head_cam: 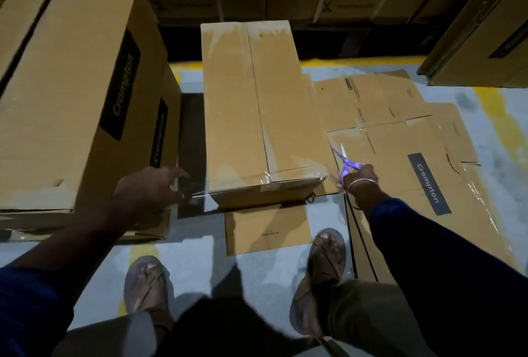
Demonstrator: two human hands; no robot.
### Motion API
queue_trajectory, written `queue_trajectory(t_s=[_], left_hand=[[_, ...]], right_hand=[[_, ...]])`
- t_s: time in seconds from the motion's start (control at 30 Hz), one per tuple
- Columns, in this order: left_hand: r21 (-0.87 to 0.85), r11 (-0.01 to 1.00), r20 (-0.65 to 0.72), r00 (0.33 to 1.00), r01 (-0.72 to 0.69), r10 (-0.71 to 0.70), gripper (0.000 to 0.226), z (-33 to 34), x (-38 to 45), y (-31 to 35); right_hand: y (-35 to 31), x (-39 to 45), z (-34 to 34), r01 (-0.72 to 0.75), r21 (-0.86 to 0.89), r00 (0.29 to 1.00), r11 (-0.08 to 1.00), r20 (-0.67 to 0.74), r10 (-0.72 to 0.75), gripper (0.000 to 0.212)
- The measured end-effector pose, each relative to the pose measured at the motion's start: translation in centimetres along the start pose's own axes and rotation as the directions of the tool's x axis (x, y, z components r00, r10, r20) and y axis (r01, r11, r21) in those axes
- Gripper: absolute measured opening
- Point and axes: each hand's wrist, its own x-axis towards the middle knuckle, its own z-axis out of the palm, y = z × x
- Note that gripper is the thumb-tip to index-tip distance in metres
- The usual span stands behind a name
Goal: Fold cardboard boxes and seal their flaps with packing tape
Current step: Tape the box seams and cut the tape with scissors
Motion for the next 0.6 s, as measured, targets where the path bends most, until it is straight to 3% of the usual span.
queue_trajectory(t_s=[0.07,0.13,0.27,0.37,0.47,0.6], left_hand=[[0.003,1.0,-0.001,1.0,-0.025,0.025,0.048,0.0,0.0,0.3],[0.008,1.0,-0.011,1.0,-0.028,0.029,0.051,0.1,0.2,0.3],[-0.009,1.0,-0.01,1.0,0.013,-0.014,0.049,0.7,1.0,-0.1],[-0.045,0.999,-0.007,1.0,-0.002,0.002,0.033,0.8,1.3,-0.5],[-0.036,0.999,-0.023,1.0,0.018,-0.019,0.02,0.6,1.4,-0.4],[-0.047,0.998,-0.022,0.998,0.051,-0.052,0.014,0.8,1.1,-0.4]], right_hand=[[1.2,0.6,2.4,-0.029,0.035,0.999,0.999,0.04,0.028,0.043],[1.8,1.1,4.2,-0.064,0.038,0.991,0.997,0.122,0.059,0.034],[2.8,2.1,6.1,-0.142,0.11,0.971,0.984,0.207,0.117,0.055],[5.0,2.6,5.9,-0.145,0.156,0.979,0.977,0.163,0.119,0.037],[3.5,-1.2,3.0,-0.103,0.268,0.994,0.958,0.05,0.093,0.045],[0.8,-7.1,-0.3,0.205,0.308,0.968,0.929,-0.205,-0.146,0.051]])
